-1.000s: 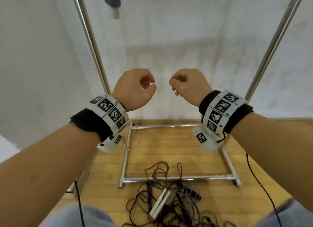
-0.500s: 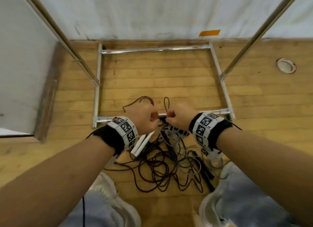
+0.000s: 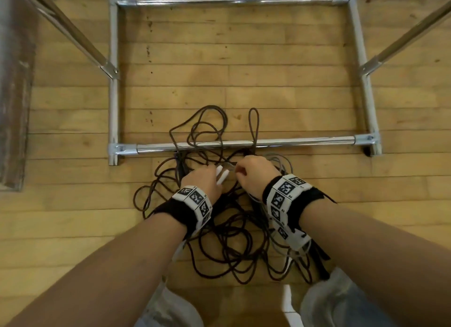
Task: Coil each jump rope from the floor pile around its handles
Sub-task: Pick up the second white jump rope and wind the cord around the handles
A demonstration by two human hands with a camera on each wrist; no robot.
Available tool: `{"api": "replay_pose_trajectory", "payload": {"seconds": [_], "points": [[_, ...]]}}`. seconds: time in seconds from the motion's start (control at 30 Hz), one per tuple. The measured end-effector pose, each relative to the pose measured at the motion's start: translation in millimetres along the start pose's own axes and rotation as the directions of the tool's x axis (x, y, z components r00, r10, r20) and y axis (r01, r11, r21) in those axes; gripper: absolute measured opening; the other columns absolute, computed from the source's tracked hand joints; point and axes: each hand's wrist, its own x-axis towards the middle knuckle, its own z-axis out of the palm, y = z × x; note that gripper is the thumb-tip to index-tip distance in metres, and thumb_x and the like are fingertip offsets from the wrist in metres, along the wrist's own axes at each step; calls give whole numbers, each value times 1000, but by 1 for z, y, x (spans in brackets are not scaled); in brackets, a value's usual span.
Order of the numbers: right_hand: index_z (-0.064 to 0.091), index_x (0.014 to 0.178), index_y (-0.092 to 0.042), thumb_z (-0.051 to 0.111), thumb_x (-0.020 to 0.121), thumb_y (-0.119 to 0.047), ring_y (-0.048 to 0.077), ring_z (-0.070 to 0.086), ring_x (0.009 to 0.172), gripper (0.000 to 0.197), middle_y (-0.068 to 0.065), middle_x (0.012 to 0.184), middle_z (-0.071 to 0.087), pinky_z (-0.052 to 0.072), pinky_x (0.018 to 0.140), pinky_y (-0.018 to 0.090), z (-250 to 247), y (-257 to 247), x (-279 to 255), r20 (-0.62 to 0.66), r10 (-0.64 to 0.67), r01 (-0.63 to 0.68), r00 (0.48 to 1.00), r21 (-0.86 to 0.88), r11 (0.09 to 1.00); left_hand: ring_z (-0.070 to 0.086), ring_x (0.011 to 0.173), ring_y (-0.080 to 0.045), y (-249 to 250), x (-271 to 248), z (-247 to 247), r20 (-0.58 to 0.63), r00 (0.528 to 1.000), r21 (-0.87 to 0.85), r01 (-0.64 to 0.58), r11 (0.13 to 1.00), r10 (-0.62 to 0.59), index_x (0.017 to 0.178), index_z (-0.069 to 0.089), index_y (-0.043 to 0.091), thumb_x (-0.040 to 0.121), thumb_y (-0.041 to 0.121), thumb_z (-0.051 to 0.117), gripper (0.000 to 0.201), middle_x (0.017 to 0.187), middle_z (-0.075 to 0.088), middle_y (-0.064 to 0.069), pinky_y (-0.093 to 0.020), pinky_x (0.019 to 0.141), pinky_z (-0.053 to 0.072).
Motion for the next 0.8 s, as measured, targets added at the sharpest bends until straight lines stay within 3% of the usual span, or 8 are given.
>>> {"api": "replay_pose_trajectory", "payload": {"seconds": [0.13,0.27,0.37,0.43,0.5,0.6,0.7,0.8], "points": [[66,99,-14,50,91,-18,24,57,93,19,5,103,61,43,74,27,3,11,2,-70,1,0,998,21,1000,58,95,-27,-1,7,6,59,998,-77,0,997,5,112,51,15,86,29,58,31,108,58,-6,-33,70,44],[61,109,-17,49,91,-21,22,56,99,22,0,108,55,39,75,25,2,14,-4,-76,20,-20,997,9,1000,54,82,-20,-9,3,-1,53,997,-196,-39,980,50,98,52,20,90,29,54,12,96,58,-3,-30,65,41],[48,131,-15,56,87,-21,21,47,118,45,2,130,47,39,92,27,-9,5,-11,-110,-32,36,993,35,999,57,81,-22,-7,-9,-19,2,995,-268,-93,959,97,90,52,17,96,28,47,13,84,58,-2,-29,61,39],[42,136,-15,59,84,-19,22,43,122,55,4,134,46,37,98,30,-22,-8,-17,-93,-92,95,991,36,995,58,86,-25,2,-21,-40,-61,983,-281,-181,942,170,92,57,13,97,25,47,16,85,60,-4,-31,64,41],[50,123,-15,58,83,-17,24,52,109,42,6,118,56,42,84,29,-39,-25,-24,-93,-117,125,989,81,989,58,90,-28,14,-34,-69,-115,963,-241,-264,934,243,104,60,10,98,23,45,21,95,64,-11,-34,73,44],[56,109,-16,57,88,-19,22,57,89,22,4,101,62,46,72,31,-73,-51,-38,-156,-66,97,986,206,974,57,83,-26,29,-60,-115,-139,950,-144,-299,943,280,109,57,19,98,24,40,20,99,63,-9,-36,73,49],[59,108,-13,51,94,-21,18,55,78,17,2,90,60,41,65,28,-109,-73,-65,-242,-65,123,968,233,965,58,80,-24,40,-99,-154,-207,918,-36,-352,935,337,99,58,20,99,29,40,21,91,64,-5,-34,68,48],[62,95,-17,50,95,-28,9,47,62,16,-7,68,51,35,56,23,-148,-92,-99,-337,-120,184,934,163,969,53,71,-16,48,-136,-186,-308,887,-51,-377,925,344,81,52,25,96,31,46,18,77,56,5,-25,57,37]]}}
